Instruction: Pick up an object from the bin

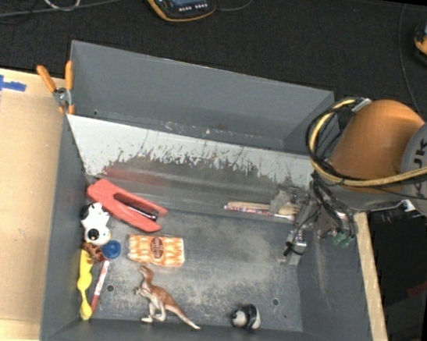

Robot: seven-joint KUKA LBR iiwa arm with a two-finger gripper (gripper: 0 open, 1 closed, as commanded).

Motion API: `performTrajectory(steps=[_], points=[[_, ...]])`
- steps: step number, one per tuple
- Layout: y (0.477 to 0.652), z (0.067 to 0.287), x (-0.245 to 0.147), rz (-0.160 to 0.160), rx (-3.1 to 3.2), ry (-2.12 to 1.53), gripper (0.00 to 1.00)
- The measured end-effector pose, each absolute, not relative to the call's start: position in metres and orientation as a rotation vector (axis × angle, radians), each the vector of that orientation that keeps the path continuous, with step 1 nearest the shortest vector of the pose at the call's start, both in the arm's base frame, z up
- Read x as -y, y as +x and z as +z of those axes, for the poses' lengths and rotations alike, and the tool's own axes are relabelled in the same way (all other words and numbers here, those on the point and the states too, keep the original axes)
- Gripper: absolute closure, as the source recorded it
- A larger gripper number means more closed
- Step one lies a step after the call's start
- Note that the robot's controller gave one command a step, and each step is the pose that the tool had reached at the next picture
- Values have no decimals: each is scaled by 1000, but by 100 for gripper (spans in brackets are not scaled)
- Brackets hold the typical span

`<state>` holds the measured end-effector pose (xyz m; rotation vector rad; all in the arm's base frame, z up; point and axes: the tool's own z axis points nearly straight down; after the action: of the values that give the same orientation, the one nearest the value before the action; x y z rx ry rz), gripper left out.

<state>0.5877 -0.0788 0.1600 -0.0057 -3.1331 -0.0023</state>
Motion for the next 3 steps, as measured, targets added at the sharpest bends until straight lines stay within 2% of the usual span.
performTrajectory(steps=[1,2,3], points=[[589,165,79,-1,3141,-2,0],[532,131,57,-5,3128,45,0],[527,105,110,-2,3124,353,0]])
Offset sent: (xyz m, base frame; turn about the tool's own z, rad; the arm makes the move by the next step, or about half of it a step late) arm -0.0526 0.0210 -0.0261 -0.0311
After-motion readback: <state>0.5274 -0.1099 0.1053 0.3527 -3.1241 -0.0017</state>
